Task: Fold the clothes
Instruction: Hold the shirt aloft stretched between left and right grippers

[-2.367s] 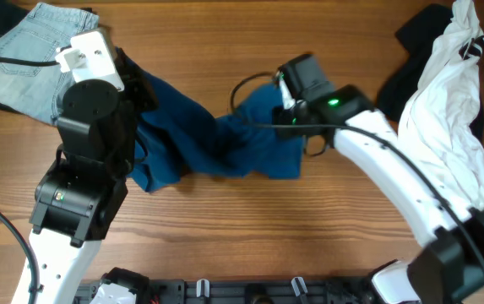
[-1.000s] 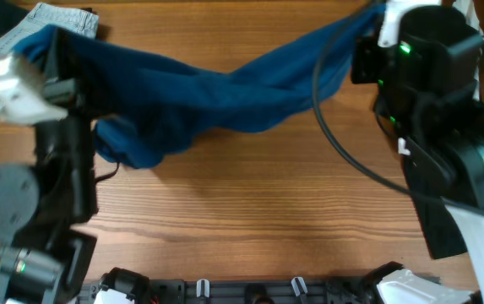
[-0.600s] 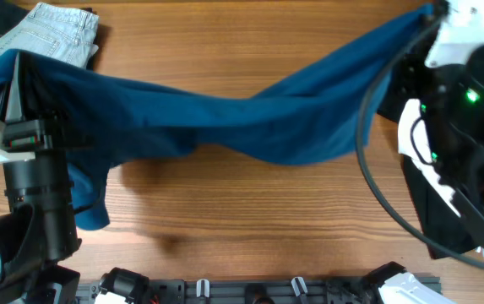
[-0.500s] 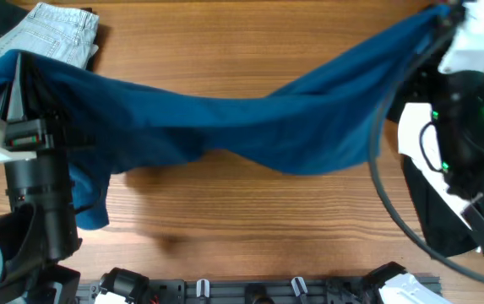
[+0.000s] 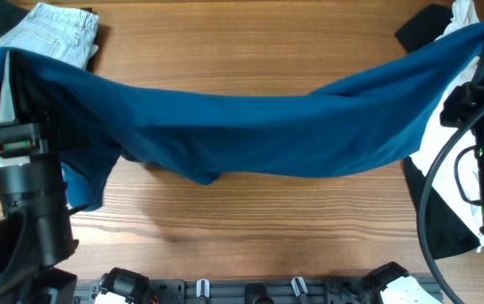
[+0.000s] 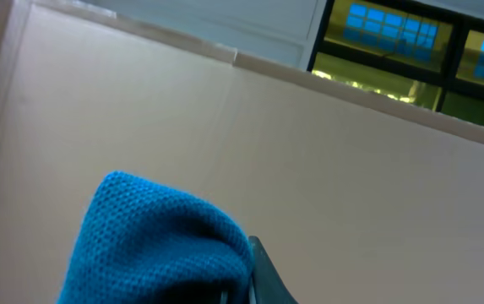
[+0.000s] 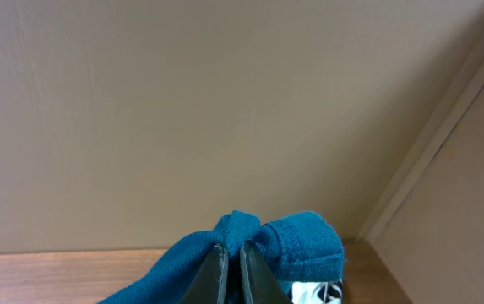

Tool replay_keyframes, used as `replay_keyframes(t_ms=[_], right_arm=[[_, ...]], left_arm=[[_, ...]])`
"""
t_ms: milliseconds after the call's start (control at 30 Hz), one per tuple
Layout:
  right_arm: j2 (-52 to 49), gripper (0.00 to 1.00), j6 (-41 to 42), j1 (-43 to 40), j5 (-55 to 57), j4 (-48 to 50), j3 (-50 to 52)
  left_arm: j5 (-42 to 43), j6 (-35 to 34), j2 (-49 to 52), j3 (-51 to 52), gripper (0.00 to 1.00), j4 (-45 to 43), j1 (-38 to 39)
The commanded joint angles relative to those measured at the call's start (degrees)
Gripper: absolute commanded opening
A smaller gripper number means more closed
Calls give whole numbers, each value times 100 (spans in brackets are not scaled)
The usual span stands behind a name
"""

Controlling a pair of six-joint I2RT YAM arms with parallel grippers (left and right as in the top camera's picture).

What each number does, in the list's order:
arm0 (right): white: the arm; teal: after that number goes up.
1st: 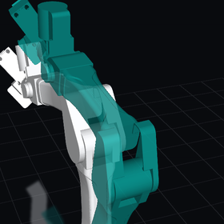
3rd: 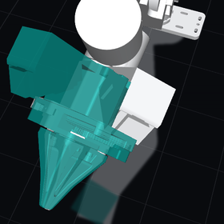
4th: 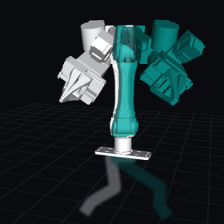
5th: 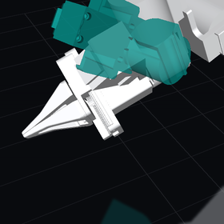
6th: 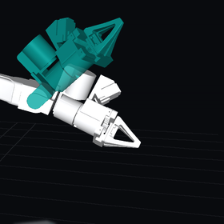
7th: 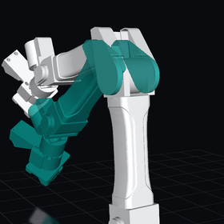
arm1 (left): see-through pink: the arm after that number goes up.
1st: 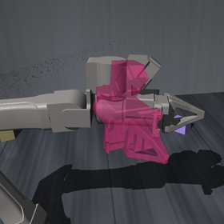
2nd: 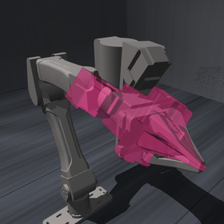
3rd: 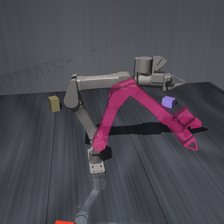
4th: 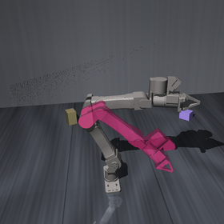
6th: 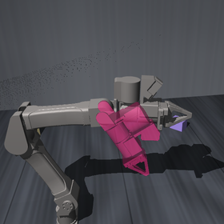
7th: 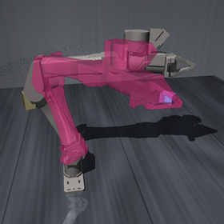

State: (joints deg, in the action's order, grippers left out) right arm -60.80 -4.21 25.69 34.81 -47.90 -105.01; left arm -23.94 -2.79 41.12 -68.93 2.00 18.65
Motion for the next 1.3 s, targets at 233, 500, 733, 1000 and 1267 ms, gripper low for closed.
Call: replay_keyframes(t_ms=[233, 500, 733, 1000, 1267], right_arm=[[28, 4, -455, -22, 254, 555, -118], [31, 4, -420, -22, 339, 579, -118], [26, 4, -37, -22, 337, 240, -118], [28, 4, 428, -22, 610, -153, -118], [33, 4, 1220, -22, 699, -1091, -118]], left_arm=[[-166, 1248, -103, -1220, 4, -96, 26], [-212, 1311, -101, -1403, 4, 87, 24], [-247, 1287, -70, -1401, 4, 804, 24], [-835, 1272, 140, -1401, 4, 879, 24], [-916, 1270, 433, -1401, 4, 898, 24]])
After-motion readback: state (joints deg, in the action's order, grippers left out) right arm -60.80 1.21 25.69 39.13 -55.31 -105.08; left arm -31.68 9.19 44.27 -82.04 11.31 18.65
